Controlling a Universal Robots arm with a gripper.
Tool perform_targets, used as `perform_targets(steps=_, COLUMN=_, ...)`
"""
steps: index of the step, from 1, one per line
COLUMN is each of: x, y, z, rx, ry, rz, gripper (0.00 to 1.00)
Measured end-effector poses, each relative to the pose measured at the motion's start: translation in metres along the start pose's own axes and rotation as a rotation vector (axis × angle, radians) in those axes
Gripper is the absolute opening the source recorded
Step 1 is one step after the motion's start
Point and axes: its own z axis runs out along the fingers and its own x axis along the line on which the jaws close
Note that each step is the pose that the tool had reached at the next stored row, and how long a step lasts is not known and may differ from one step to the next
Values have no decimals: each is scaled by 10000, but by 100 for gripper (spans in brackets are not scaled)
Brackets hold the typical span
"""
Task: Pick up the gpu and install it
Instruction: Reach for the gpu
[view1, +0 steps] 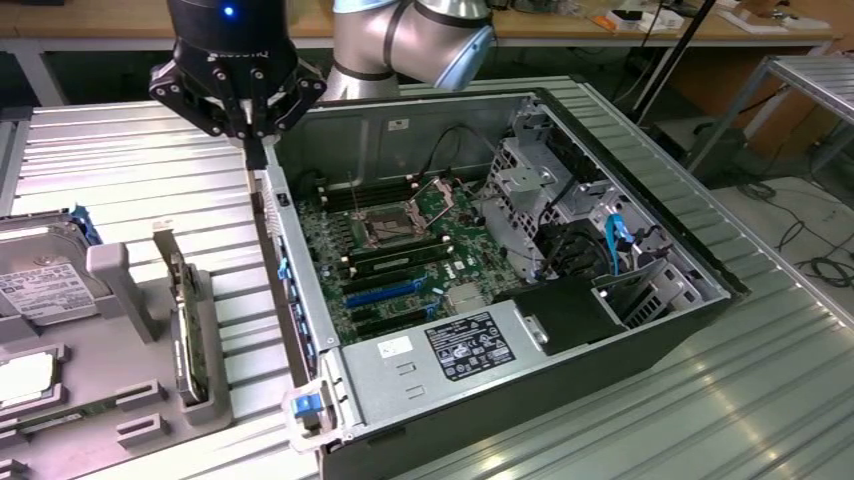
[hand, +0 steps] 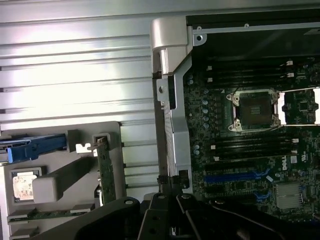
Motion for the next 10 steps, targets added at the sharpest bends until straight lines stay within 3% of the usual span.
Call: perform_targets(steps=10, x=167, y=-13, z=-4, rx=0, ry=0, rz=0, gripper=11)
